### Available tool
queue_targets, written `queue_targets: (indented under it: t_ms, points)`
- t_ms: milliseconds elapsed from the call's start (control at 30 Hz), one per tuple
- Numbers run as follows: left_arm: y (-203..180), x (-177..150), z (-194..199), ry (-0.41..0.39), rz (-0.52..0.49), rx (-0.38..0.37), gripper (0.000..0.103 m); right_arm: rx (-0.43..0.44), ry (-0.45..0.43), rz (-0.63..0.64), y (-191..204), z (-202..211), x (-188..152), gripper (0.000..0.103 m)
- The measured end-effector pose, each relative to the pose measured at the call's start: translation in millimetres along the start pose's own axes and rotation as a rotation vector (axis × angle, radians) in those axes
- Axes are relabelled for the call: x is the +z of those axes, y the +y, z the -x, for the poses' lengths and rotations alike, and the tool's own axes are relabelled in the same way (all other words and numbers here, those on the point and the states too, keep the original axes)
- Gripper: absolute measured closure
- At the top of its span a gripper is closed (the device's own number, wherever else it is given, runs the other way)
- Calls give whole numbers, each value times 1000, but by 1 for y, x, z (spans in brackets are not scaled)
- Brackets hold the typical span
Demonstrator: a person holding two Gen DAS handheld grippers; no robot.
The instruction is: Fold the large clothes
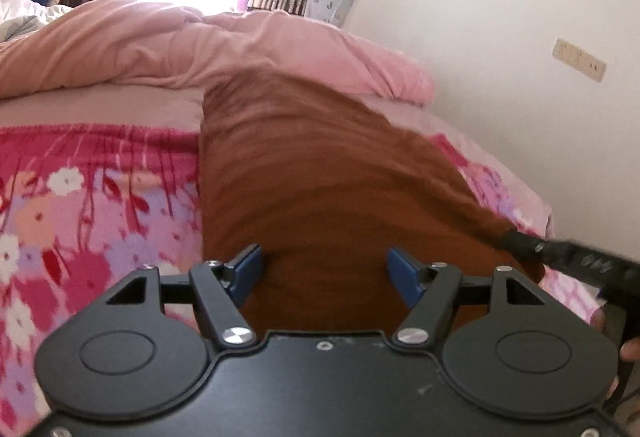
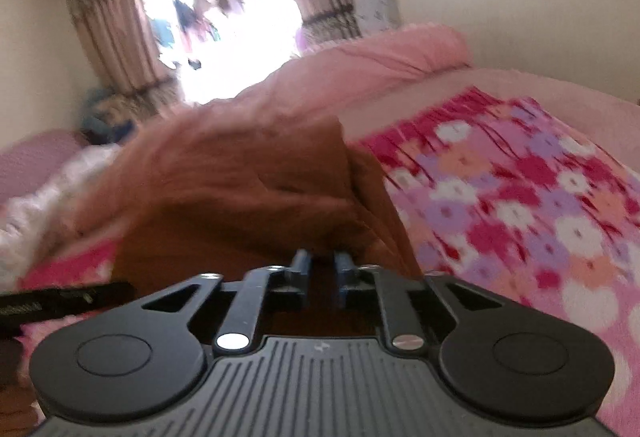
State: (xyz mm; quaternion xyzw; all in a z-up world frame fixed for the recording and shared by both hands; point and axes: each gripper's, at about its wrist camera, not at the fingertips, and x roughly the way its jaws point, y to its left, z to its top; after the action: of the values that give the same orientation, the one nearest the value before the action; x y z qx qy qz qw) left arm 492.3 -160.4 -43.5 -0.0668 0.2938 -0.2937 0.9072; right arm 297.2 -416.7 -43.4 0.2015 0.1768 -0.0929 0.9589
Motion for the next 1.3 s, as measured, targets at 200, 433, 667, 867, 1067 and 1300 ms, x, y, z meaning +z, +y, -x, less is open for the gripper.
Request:
queue_targets:
  t_ms: [200,433,667,867,1067,1300]
  points:
    - [28,40,-16,-15,72,7,33,84,49,-36,-12,-34,63,44]
    - [23,38,-48,35,90,-16,33,76,256,-123,-34,-111,88,44]
    - [16,45,-40,24,100,-53,32,177,213,-156,-33,-92,88,98]
    - [-2,40,-51,39,1,-13,32,139,178,-189,-51,-72,82,98]
    - [-6,27,-64,34,-85,65,26,133,224,-302,-78,-110,38,93]
    - [14,10,5,-13,4,24,28,115,100,-330,-77,-40,47,34]
